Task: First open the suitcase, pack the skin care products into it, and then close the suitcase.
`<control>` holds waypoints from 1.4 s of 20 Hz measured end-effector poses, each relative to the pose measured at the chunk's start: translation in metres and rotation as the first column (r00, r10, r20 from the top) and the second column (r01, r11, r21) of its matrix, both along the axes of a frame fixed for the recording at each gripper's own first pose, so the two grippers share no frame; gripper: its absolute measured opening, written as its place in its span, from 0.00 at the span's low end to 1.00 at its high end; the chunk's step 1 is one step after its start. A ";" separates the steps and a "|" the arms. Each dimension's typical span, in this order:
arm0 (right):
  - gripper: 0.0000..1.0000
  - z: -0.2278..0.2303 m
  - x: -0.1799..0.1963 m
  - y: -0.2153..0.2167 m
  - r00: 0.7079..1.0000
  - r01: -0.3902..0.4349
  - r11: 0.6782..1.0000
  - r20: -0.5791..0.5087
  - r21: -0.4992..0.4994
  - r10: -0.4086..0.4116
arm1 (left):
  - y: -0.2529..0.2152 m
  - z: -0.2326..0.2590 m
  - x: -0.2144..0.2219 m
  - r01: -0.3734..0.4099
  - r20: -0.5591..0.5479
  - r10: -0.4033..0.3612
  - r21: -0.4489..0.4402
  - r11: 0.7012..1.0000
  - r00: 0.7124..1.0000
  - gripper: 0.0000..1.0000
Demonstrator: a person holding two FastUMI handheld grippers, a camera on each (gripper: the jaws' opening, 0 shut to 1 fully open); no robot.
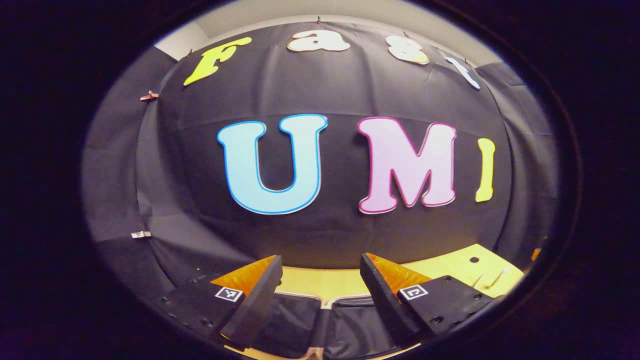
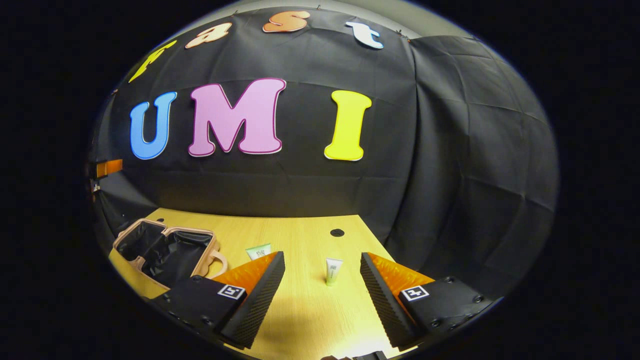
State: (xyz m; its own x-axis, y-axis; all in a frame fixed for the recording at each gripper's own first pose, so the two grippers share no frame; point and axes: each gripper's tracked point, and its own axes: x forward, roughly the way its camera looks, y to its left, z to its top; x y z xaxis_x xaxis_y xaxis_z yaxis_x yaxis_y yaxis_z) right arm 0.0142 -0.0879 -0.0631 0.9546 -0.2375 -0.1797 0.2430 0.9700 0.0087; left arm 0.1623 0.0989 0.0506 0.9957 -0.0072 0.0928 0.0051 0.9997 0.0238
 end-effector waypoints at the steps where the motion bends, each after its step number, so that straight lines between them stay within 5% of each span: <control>1: 0.96 0.001 -0.002 -0.001 1.000 -0.007 1.000 0.003 0.002 0.007 | -0.028 -0.011 -0.007 0.035 -0.008 -0.035 -0.024 0.999 0.999 0.98; 7: 0.96 -0.008 0.000 -0.008 0.999 -0.039 0.999 -0.008 0.012 0.039 | -0.147 -0.125 -0.025 0.138 -0.110 -0.151 -0.119 0.983 0.982 0.98; 12: 0.96 -0.046 0.027 -0.012 0.997 -0.055 0.998 -0.049 0.038 0.057 | -0.229 -0.226 -0.017 0.255 -0.252 -0.277 -0.120 0.960 0.927 0.96; 17: 0.96 -0.084 0.056 -0.027 0.995 -0.048 0.997 -0.082 0.066 0.053 | -0.306 -0.257 0.023 0.382 -0.286 -0.392 -0.094 0.920 0.874 0.96; 26: 0.98 -0.170 0.103 -0.046 0.979 -0.019 0.984 -0.199 0.176 0.055 | -0.370 -0.307 0.114 0.379 -0.387 -0.385 -0.095 0.920 0.838 0.95; 28: 0.98 -0.185 0.121 -0.049 0.975 -0.013 0.984 -0.217 0.177 0.052 | -0.374 -0.315 0.124 0.368 -0.408 -0.363 -0.070 0.927 0.838 0.80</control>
State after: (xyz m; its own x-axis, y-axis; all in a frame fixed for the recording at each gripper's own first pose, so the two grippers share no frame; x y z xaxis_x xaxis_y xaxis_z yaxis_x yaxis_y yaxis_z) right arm 0.1348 -0.1367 -0.2481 0.8936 -0.1533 -0.4219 0.2257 0.9659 0.1271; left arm 0.2866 -0.2746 -0.2642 0.8690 -0.3767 -0.3208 0.3816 0.9230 -0.0500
